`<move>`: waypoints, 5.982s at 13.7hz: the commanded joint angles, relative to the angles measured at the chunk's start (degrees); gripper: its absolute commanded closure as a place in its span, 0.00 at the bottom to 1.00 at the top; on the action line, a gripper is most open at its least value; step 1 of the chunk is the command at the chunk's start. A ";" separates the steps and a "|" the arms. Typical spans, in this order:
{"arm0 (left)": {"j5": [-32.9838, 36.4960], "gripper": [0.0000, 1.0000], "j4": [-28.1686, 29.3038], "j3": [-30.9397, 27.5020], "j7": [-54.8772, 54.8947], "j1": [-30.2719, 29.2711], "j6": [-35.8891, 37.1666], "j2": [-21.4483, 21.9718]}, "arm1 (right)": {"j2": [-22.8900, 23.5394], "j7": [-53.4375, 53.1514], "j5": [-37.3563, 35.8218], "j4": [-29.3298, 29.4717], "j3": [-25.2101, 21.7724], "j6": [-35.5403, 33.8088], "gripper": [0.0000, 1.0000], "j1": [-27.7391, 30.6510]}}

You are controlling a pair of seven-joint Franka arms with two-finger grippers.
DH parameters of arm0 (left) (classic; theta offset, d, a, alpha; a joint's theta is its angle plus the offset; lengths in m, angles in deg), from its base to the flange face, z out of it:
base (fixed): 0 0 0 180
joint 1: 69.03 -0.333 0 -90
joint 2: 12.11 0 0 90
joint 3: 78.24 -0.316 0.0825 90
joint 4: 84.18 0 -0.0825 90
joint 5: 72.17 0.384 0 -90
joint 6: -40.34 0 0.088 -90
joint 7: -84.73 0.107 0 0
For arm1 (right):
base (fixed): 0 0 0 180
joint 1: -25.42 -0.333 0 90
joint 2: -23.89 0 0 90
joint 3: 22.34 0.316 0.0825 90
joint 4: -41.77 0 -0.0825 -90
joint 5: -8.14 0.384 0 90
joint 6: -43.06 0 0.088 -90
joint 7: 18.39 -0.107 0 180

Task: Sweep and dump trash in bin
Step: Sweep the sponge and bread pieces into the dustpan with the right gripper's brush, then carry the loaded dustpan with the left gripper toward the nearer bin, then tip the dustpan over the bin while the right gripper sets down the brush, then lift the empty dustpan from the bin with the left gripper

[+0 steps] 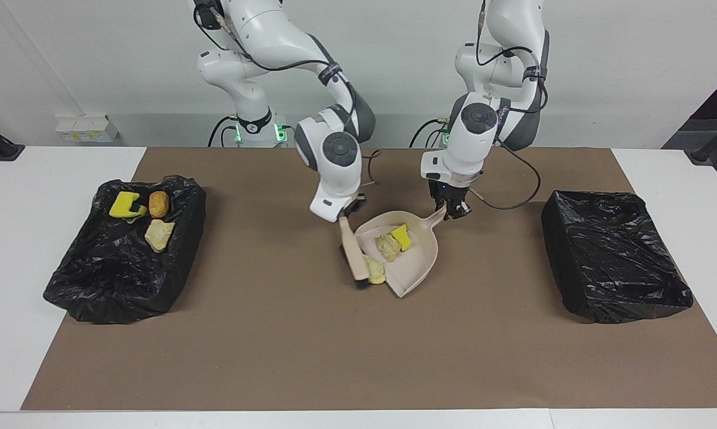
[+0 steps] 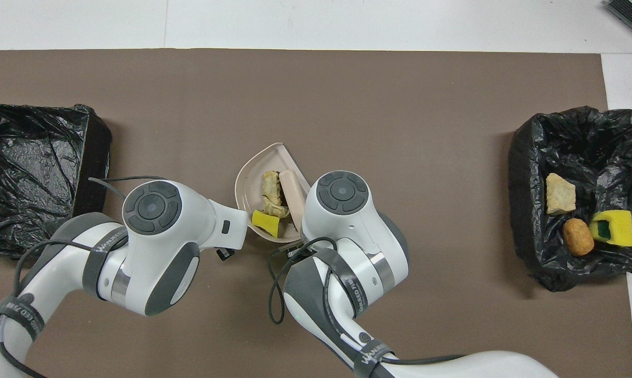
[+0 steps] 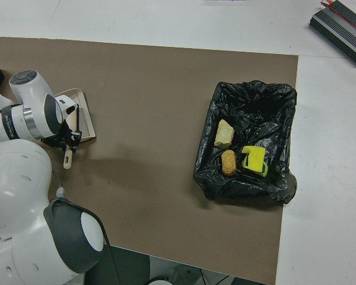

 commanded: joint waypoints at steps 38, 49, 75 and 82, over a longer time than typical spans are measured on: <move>37.18 1.00 -27.79 -1.29 38.22 -42.66 19.68 -0.35 | -8.53 -30.33 0.91 -10.67 0.21 1.55 0.00 -12.44; 55.20 1.00 -28.40 -1.29 41.41 -33.61 16.10 -1.32 | -10.99 -23.66 -3.73 5.16 -0.14 -16.39 0.00 3.99; 17.36 1.00 -33.77 -0.42 -8.99 -14.82 31.29 -0.44 | -16.97 15.55 -13.59 17.12 -3.30 -28.26 0.00 34.32; 6.98 1.00 -30.33 -0.33 -40.99 -2.08 18.29 -5.80 | -17.41 18.44 -13.42 16.77 -3.04 -28.26 0.00 33.71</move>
